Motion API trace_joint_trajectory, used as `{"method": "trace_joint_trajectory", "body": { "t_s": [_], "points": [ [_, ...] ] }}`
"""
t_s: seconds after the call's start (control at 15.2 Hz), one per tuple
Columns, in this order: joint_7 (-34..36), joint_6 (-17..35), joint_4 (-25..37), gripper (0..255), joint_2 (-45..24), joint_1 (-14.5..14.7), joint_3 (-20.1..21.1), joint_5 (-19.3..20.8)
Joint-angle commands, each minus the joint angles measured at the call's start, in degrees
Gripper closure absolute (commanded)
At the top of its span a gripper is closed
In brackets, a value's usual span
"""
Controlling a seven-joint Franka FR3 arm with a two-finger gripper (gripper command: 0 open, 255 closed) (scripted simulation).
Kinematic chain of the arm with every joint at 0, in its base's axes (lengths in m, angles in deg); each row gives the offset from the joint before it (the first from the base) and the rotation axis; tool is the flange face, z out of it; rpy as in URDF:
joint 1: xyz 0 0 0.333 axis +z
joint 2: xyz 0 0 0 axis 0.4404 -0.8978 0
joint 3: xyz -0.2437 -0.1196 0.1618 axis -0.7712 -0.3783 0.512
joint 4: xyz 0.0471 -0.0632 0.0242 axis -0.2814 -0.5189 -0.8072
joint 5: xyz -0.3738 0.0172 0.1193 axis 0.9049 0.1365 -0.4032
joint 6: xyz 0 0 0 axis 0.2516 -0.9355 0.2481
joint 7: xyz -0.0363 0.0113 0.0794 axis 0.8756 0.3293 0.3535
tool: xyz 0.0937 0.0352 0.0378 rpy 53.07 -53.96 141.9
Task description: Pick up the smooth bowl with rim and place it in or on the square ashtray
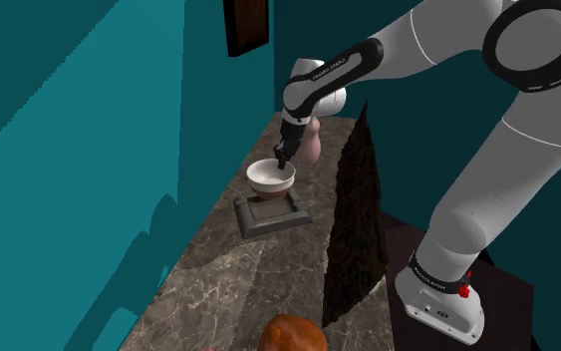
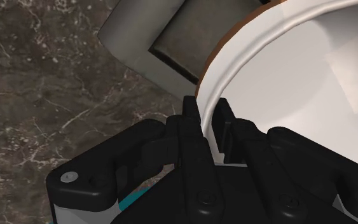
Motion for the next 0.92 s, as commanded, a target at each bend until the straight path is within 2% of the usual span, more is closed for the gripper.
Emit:
{"method": "trace_joint_trajectory", "body": {
  "t_s": [0.0, 0.66, 0.86],
  "points": [
    [-0.5, 1.6, -0.7, 255, -0.9, 0.0, 0.0, -0.3],
    [-2.7, 9.4, -3.4, 255, -6.1, 0.4, 0.2, -2.0],
    [-2.7, 9.4, -3.4, 255, -6.1, 0.4, 0.2, -2.0]
  ]
}}
